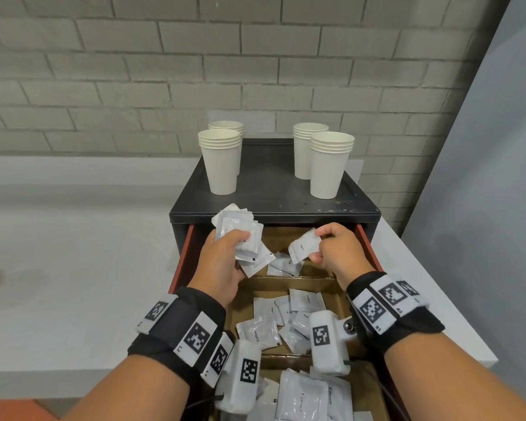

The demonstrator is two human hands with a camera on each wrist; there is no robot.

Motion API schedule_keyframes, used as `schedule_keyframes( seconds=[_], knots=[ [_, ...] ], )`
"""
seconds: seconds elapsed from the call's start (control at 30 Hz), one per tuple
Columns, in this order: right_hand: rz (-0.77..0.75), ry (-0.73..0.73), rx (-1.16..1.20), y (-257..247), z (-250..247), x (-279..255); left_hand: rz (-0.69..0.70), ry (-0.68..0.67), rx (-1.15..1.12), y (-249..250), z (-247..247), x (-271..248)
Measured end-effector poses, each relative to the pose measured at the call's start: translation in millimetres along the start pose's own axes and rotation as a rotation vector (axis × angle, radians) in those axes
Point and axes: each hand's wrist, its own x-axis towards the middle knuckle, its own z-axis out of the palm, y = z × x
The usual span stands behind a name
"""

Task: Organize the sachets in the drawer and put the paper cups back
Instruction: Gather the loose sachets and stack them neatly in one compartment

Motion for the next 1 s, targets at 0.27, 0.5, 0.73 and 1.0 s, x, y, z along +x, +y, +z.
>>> schedule_keyframes(
  seconds=[0.27,0.5,0.73,1.0],
  knots=[
    [-0.115,-0.088,0.058,-2,1,-11,-0.014,-0.02,-0.02,0,1,-3],
    [-0.16,-0.519,0.079,-13,15,-33,-0.106,-0.222,-0.06,0,4,-10],
    [-0.16,-0.347,0.067,-12,4,-25,-0.085,-0.11,-0.15,3,4,-7],
    [-0.123,-0.243,0.074,-11,1,-21,-0.04,0.004,-0.084,0,1,0]
  ],
)
